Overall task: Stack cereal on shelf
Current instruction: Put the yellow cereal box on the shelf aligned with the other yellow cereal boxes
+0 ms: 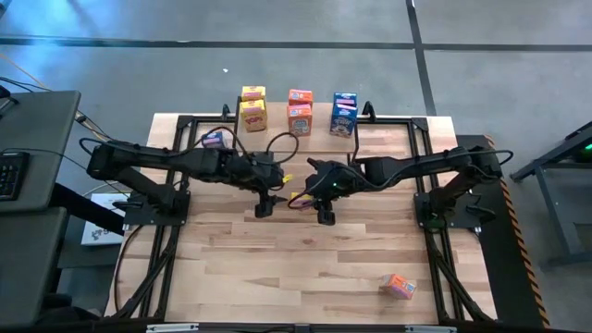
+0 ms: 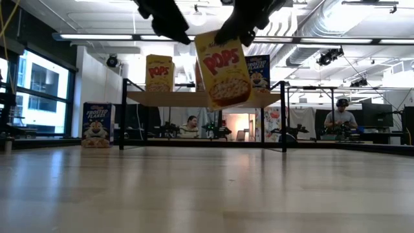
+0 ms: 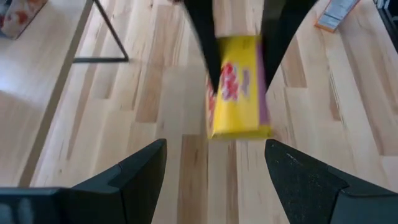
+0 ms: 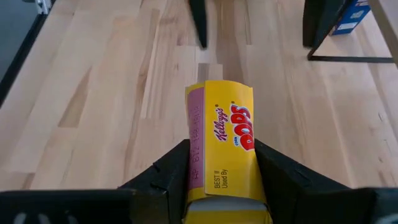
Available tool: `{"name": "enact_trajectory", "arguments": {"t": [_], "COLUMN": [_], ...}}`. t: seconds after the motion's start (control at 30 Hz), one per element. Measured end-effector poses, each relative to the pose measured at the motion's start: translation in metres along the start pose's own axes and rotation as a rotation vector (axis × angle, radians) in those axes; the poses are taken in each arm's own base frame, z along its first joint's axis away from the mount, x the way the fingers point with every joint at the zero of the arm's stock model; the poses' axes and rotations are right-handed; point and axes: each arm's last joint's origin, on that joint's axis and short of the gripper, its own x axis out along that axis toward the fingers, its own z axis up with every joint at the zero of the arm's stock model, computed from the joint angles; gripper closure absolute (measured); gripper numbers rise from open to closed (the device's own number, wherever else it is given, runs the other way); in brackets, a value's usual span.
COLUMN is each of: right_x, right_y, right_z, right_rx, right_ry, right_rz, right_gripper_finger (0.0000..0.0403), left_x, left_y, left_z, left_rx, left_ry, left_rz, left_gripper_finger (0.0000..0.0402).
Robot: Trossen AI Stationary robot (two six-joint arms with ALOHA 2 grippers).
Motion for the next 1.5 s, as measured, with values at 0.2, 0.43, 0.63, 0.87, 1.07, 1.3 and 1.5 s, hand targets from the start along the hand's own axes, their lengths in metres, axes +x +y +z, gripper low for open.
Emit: {"name": "enact_trajectory", "arguments": {"t": [0.2,0.43,0.63,0.87,1.07,1.3,1.5], "right_x": [0.011,0.021,0.021,0.021,0.021,0.021,0.021], "right_y": [0.000,0.000,-0.001,-0.002,-0.001,-0.001,-0.002], "right_z": [-0.002,-0.002,0.000,0.001,0.000,0.001,0.001], "right_rx": [0.000,0.000,0.004,0.004,0.004,0.004,0.005], "right_ry": [0.011,0.004,-0.024,-0.028,-0.025,-0.025,-0.025], "right_rz": [-0.001,-0.017,-0.043,-0.054,-0.050,-0.049,-0.049], "right_gripper_finger": [0.0260,0.0260,0.0260,0.0260,0.0260,0.0260,0.0261], "left_x": [0.012,0.028,0.039,0.046,0.048,0.048,0.048], "left_y": [-0.004,-0.007,-0.009,-0.009,-0.009,-0.009,-0.009], "left_z": [-0.001,-0.004,-0.003,-0.008,-0.008,-0.008,-0.008], "left_rx": [0.006,0.013,0.013,0.007,-0.002,0.000,0.030], "left_ry": [0.021,0.056,0.056,0.103,0.096,0.097,0.096], "left_rz": [-0.008,-0.014,-0.016,-0.016,-0.015,-0.015,-0.015], "left_gripper_finger": [0.0138,0.0138,0.0138,0.0138,0.0161,0.0212,0.0245]}}
